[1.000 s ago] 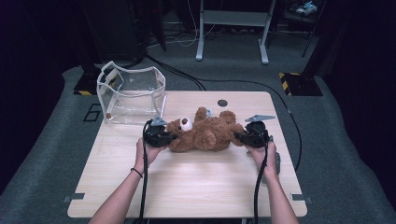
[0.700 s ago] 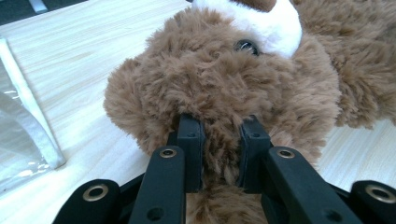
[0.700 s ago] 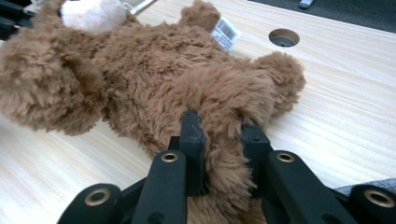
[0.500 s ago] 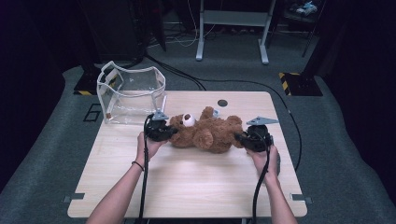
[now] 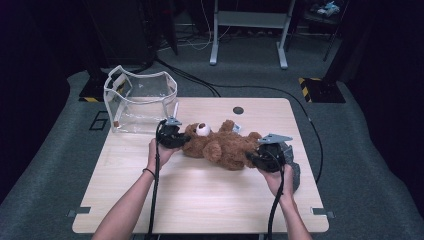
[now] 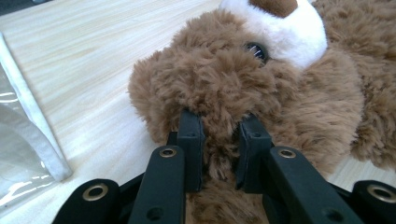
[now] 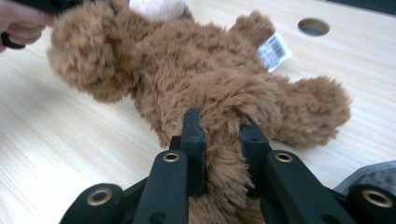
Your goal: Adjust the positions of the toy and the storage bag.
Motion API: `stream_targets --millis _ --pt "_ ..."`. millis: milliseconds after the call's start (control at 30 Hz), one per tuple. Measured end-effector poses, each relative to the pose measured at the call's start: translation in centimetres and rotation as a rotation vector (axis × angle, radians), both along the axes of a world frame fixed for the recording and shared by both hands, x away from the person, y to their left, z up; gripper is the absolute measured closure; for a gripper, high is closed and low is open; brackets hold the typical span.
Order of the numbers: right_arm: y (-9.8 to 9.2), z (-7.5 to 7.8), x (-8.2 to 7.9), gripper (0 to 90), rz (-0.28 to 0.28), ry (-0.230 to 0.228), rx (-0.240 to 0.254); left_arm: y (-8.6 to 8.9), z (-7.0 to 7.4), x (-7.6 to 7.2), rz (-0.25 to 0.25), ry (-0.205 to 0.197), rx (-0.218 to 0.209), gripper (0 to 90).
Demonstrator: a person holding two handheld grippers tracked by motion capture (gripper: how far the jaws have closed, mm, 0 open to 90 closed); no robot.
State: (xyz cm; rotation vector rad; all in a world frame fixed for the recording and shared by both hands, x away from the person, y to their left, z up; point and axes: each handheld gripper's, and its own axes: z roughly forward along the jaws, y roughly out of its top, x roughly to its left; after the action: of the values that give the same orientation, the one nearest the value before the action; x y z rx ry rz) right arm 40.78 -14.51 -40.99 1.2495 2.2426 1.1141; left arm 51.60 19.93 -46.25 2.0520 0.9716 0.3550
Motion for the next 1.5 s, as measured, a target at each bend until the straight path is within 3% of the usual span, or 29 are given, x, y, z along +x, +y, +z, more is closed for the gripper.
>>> stream_targets --millis 133,233,367,400,667,833,1033,1267,1367,1500 --pt "-0.2 -1.0 0.3 76.2 -0.007 0.026 0.007 0.2 0.2 -0.1 -0.001 0.011 0.011 70.2" --pt "-0.7 -1.0 0.6 74.8 -0.007 0.034 0.018 0.5 0.6 -0.3 0.023 0.006 -0.012 58.2" --pt "-0.7 -1.0 0.9 74.7 -0.008 0.034 0.005 0.8 1.6 -1.0 0.053 -0.007 0.013 41.2" --pt "-0.8 -1.0 0.9 74.7 -0.005 0.037 0.006 0.9 1.9 -1.2 0.054 -0.006 0.003 36.3" --pt "-0.7 -1.0 1.0 74.7 -0.01 0.041 0.004 0.4 3.9 -3.5 0.045 -0.015 -0.028 21.5" --pt "-0.7 -1.0 1.1 74.7 -0.017 0.044 -0.001 -1.0 5.1 -5.3 -0.001 -0.039 -0.031 17.6" --pt "-0.7 -1.0 1.2 74.6 -0.016 0.047 -0.009 -4.2 5.9 -6.8 -0.08 -0.044 -0.038 15.5" --pt "-0.6 -1.0 1.2 74.5 -0.022 0.059 -0.008 -7.3 5.9 -7.2 -0.117 -0.055 -0.028 15.7" --pt "-0.8 -1.1 1.3 74.5 -0.007 0.053 -0.018 -8.0 5.7 -7.2 -0.131 -0.069 -0.013 17.3" --pt "-0.8 -1.2 1.3 74.4 -0.012 0.06 -0.012 -8.3 5.1 -6.9 -0.141 -0.052 -0.004 30.0"
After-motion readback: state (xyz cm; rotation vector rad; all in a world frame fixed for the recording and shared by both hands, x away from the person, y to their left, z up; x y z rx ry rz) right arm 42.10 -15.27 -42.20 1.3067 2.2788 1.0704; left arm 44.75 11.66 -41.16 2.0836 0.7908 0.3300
